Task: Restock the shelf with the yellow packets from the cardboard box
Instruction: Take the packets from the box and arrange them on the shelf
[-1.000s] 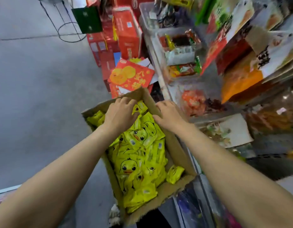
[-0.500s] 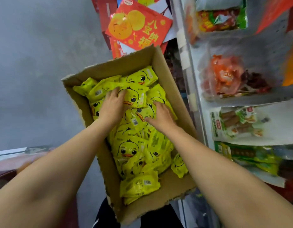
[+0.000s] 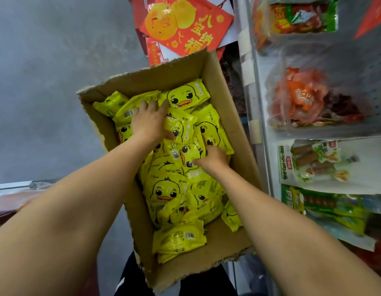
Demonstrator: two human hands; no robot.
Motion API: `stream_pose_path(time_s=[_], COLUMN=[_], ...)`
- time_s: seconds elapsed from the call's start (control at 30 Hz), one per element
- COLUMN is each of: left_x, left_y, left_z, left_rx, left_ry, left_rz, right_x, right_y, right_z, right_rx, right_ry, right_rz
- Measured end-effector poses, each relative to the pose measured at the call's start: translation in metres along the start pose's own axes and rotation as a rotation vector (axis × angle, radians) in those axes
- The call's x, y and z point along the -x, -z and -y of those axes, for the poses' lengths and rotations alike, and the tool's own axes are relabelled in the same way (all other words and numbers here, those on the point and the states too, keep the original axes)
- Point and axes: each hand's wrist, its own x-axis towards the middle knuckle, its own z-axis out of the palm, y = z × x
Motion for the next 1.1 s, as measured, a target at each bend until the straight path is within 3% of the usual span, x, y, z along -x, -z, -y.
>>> stream_pose_path(time_s=[0.2,0.4,0.6,0.8,1.1], left_x=[0.014,0.049,0.096,0.165,0.271], left_y=[-0.006,0.005,0.034,0.094,0.207], left_z=[-0.006,-0.013,-0.013,-0.023,-0.074], left_rx=[-0.124,0.211,0.643,0.784,0.684], left_ry=[-0.017,0.092,0.120,-0.030,-0.458], left_rz=[0.007,0.041,0.215,0.294,0.350], right_x=[0.017,0.047,0.106,0.200,0.372], right_y=[0.000,0.007,0.023,0.049,0.104], right_z=[-0.018,-0.033,-0.033,-0.029,-0.050], right_rx=[-0.198,-0.301,-0.510,-0.714,-1.023], right_ry=[-0.119,-0.157,-0.176,-0.129,0.034], right_rz=[0.021,-0.042,-0.108,-0.245,-0.643])
